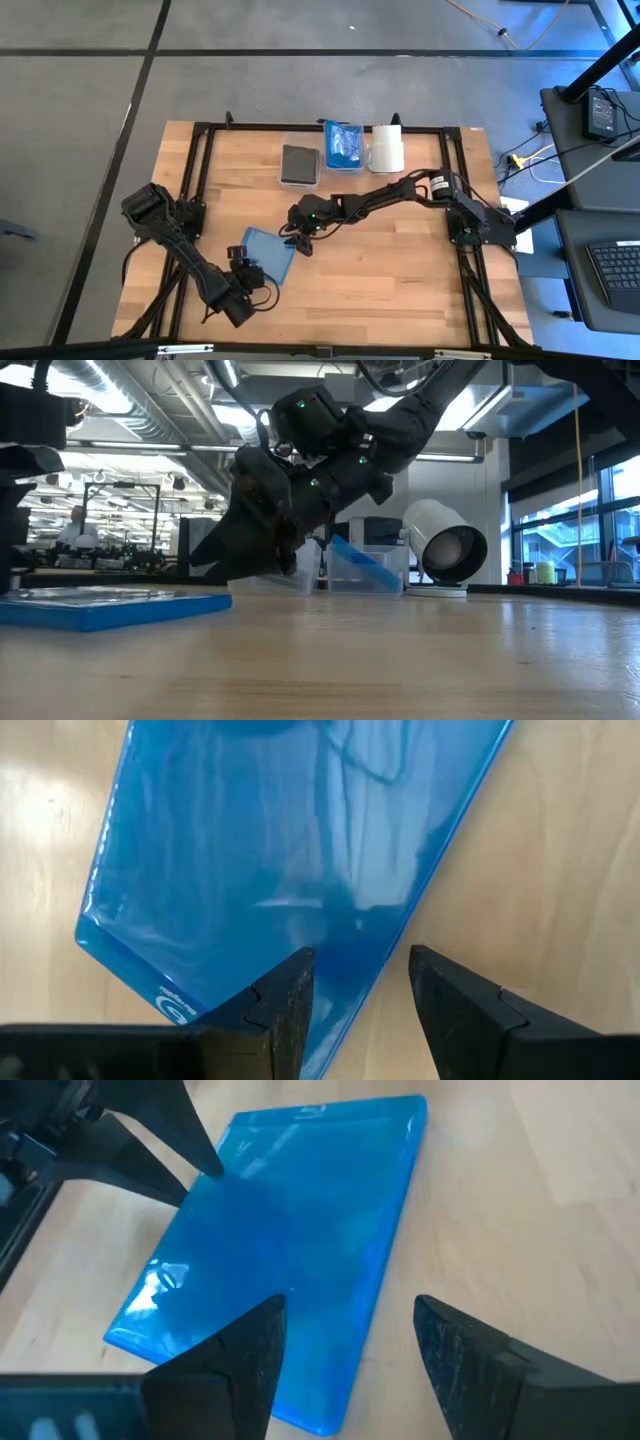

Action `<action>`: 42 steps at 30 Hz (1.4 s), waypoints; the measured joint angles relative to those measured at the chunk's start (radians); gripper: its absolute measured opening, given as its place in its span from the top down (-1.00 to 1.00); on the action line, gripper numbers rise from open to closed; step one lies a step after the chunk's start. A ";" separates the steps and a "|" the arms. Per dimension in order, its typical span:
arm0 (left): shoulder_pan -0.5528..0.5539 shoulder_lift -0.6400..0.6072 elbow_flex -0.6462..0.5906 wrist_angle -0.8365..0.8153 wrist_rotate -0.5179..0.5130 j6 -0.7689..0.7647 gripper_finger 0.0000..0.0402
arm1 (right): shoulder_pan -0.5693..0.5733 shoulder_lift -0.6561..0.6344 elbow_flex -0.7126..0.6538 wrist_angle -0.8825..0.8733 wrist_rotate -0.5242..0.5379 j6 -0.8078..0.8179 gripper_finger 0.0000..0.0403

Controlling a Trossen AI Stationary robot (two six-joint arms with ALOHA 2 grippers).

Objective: Pick & place jewel cases by type
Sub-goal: Put the blue CD Case into the right transparent bin

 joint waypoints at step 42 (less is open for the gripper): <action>0.027 0.082 0.006 -0.008 -0.138 0.389 0.21 | -0.005 -0.002 0.001 -0.159 -0.111 0.058 -0.11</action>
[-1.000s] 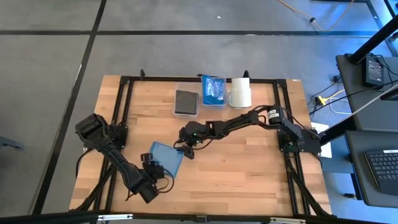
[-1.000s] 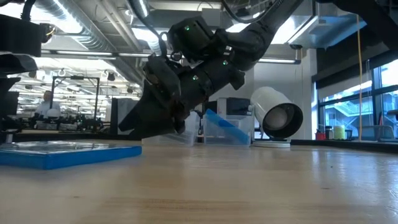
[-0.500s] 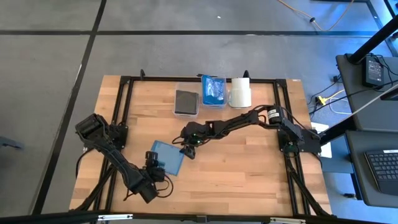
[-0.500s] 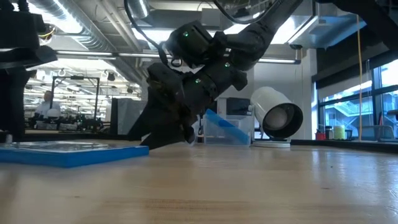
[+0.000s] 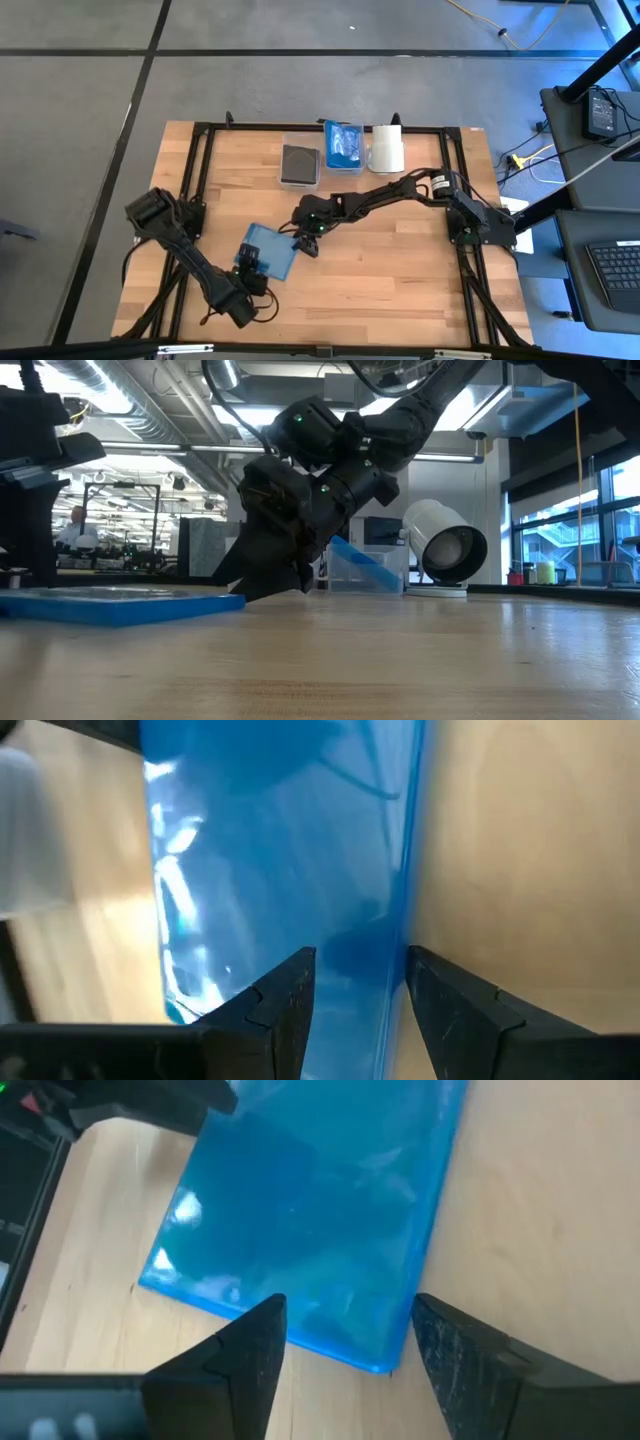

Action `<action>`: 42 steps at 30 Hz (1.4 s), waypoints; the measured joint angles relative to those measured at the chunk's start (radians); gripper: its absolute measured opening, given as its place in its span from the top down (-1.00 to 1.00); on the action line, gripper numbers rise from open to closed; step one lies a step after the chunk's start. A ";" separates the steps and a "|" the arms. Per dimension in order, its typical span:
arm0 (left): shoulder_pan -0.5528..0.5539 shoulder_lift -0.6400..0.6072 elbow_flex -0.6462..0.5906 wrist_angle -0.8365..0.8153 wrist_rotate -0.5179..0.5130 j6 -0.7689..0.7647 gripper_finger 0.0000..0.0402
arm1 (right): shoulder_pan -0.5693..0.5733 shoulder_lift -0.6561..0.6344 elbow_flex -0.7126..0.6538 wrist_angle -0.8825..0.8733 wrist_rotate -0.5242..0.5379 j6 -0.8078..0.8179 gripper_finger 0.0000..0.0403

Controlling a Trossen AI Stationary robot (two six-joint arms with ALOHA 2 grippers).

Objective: Pick & place jewel cases by type
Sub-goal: Put the blue CD Case into the right transparent bin

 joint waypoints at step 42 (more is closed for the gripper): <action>-0.005 0.025 -0.007 0.047 -0.301 0.180 0.48 | 0.054 0.006 -0.001 -0.030 -0.167 -0.056 -0.11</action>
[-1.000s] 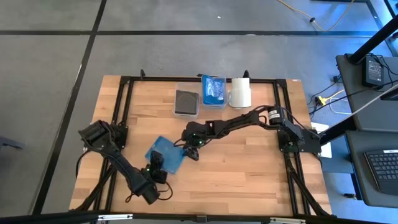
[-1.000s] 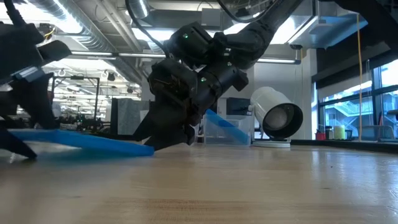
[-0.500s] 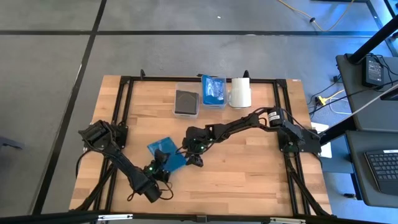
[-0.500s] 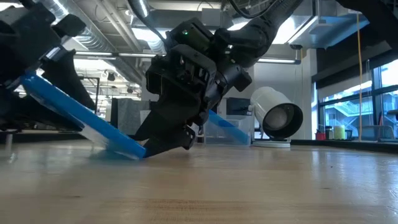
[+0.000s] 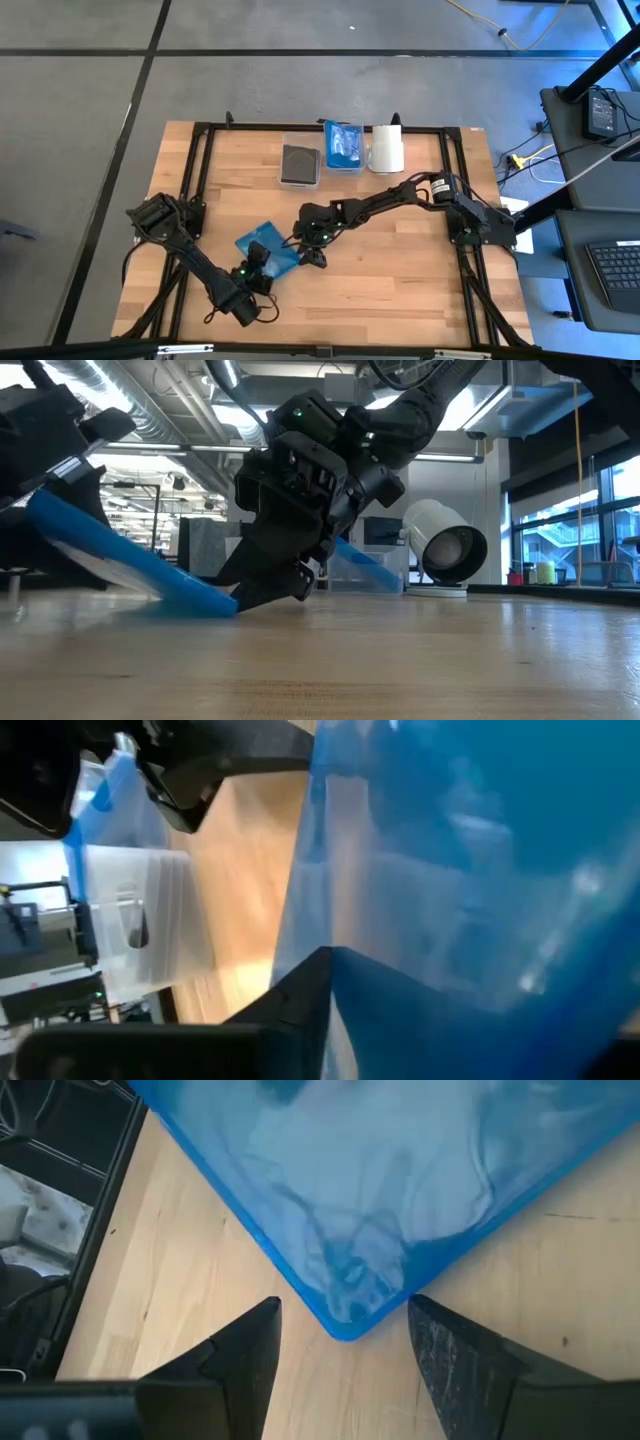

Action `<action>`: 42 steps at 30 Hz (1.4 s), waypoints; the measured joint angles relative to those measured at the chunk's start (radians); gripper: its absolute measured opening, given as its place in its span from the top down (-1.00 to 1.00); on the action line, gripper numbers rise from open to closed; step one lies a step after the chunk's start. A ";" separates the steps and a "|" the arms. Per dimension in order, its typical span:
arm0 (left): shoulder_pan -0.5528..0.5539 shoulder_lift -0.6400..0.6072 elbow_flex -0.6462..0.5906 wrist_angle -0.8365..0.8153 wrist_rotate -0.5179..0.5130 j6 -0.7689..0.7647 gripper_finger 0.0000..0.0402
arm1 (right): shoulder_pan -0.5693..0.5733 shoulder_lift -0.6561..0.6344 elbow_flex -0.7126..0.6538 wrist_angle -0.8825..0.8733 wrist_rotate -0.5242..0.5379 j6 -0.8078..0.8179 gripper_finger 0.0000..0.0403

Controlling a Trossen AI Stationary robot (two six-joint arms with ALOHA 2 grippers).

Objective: Pick & place jewel cases by type
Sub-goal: Put the blue CD Case into the right transparent bin

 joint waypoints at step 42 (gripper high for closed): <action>0.084 0.000 0.133 0.504 -0.715 1.500 0.91 | -0.037 -0.719 0.000 -0.570 0.094 -0.166 -0.11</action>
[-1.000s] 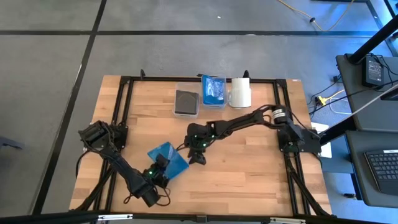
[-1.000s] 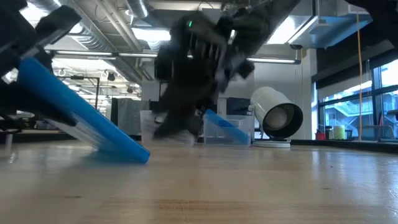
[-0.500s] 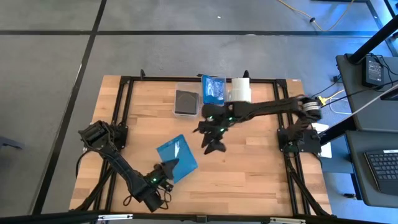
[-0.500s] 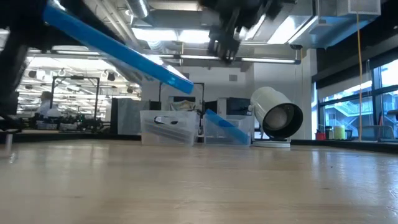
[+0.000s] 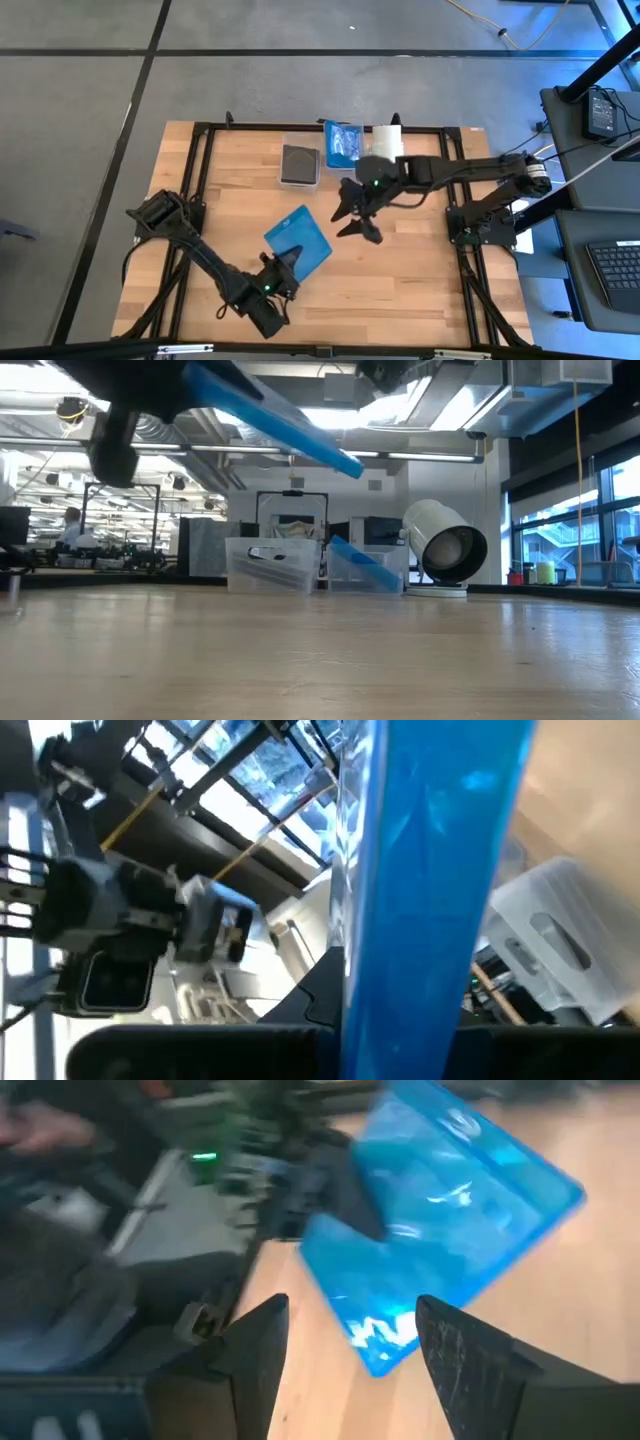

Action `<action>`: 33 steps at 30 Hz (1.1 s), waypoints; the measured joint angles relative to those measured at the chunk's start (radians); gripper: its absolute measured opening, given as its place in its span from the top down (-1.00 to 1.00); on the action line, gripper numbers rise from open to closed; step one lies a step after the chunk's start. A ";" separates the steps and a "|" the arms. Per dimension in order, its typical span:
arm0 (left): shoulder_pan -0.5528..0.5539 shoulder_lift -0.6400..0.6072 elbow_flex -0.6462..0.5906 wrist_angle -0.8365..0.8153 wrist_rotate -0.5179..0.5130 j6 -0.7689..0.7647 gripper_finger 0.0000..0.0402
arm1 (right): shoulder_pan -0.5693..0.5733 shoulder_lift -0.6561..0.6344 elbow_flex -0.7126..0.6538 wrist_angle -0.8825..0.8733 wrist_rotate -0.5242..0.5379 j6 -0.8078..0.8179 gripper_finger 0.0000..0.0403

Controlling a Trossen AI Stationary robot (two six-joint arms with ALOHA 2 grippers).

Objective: Pick & place jewel cases by type
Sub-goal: Put the blue CD Case into the right transparent bin

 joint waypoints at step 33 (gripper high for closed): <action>0.098 -0.003 0.001 0.041 0.001 0.006 0.90 | -0.025 -0.117 -0.862 1.037 0.033 0.492 -0.11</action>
